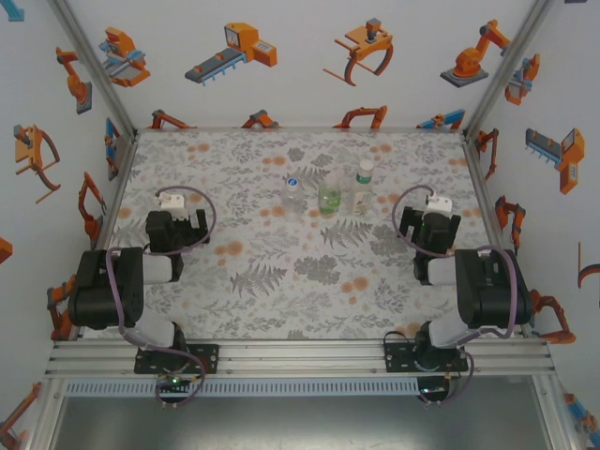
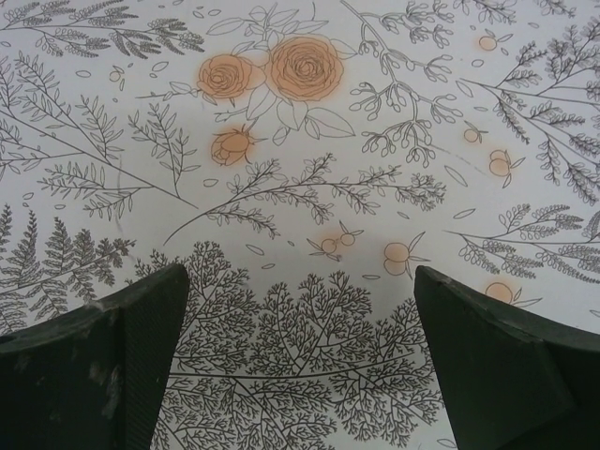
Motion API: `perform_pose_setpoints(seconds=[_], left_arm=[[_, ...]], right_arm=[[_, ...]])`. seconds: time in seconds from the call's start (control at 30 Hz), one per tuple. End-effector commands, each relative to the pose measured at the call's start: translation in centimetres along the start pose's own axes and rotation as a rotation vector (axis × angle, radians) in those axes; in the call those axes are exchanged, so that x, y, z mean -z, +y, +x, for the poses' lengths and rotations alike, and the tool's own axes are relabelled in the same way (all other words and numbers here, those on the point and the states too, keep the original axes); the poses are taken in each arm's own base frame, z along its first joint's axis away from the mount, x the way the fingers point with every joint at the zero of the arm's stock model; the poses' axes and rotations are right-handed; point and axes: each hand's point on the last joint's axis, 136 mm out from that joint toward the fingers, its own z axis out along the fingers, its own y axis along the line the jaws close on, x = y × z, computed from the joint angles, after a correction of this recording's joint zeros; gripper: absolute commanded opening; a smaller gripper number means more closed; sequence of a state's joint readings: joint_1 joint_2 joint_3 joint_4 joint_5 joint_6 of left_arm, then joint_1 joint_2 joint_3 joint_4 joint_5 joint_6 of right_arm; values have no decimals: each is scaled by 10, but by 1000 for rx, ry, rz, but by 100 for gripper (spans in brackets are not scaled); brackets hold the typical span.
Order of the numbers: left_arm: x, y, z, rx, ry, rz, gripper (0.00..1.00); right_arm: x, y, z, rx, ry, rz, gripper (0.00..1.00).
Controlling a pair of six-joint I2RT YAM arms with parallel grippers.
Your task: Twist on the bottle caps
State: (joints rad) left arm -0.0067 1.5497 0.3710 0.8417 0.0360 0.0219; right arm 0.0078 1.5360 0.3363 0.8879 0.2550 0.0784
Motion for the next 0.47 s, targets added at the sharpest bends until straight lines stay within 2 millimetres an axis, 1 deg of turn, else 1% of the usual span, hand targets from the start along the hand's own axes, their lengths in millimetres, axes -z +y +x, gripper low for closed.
perform_pose_setpoints(seconds=[0.0, 0.07, 0.43], left_arm=[[-3, 3, -17, 35, -37, -29, 97], [-3, 3, -19, 35, -48, -31, 97], [-2, 3, -18, 34, -41, -34, 97]], right_arm=[[-3, -3, -16, -27, -43, 16, 99], [-4, -3, -16, -27, -43, 16, 99], [-3, -2, -15, -27, -41, 14, 99]])
